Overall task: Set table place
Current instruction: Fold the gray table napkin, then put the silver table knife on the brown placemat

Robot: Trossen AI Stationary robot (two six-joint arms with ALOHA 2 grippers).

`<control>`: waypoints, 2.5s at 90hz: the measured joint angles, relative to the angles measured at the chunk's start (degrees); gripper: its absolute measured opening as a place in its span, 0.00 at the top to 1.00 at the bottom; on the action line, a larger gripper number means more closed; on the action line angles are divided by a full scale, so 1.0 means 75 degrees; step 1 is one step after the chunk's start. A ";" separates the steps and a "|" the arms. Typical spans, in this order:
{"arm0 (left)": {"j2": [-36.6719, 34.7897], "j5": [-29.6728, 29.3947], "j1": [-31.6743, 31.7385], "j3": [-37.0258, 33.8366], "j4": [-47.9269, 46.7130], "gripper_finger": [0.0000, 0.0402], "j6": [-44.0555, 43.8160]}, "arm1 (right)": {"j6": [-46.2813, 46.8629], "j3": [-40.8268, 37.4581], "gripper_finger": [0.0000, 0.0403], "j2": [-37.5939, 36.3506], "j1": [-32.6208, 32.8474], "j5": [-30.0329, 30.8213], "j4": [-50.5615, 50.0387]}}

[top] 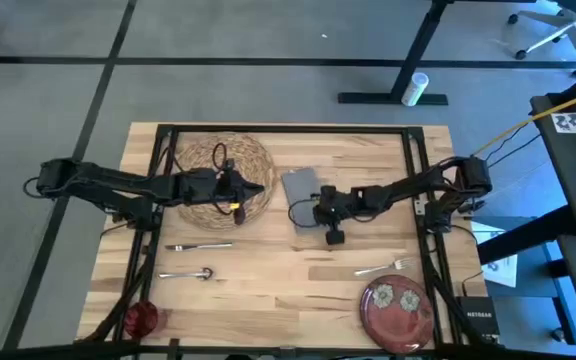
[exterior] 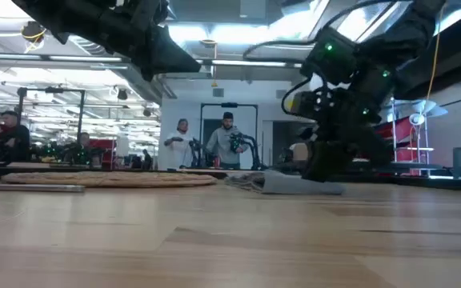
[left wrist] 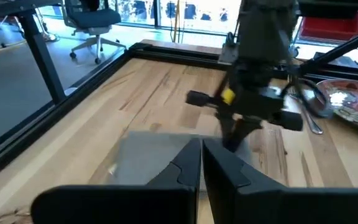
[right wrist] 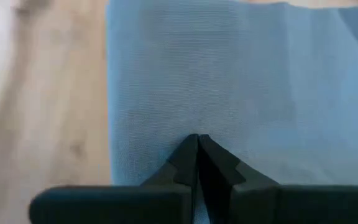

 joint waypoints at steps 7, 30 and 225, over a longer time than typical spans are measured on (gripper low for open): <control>0.0000 -0.0001 0.0000 0.0000 0.0000 1.00 0.0000 | 0.0211 -0.0005 1.00 0.0003 0.0221 -0.0001 0.0027; 0.0000 -0.0003 0.0000 0.0000 0.0009 1.00 0.0009 | 0.0790 -0.0028 1.00 0.0039 0.0471 -0.0568 0.0527; 0.2571 0.1410 -0.3065 0.1897 -0.9117 0.80 -0.2987 | -0.0695 0.0045 1.00 -0.3057 0.0949 0.0675 -0.0414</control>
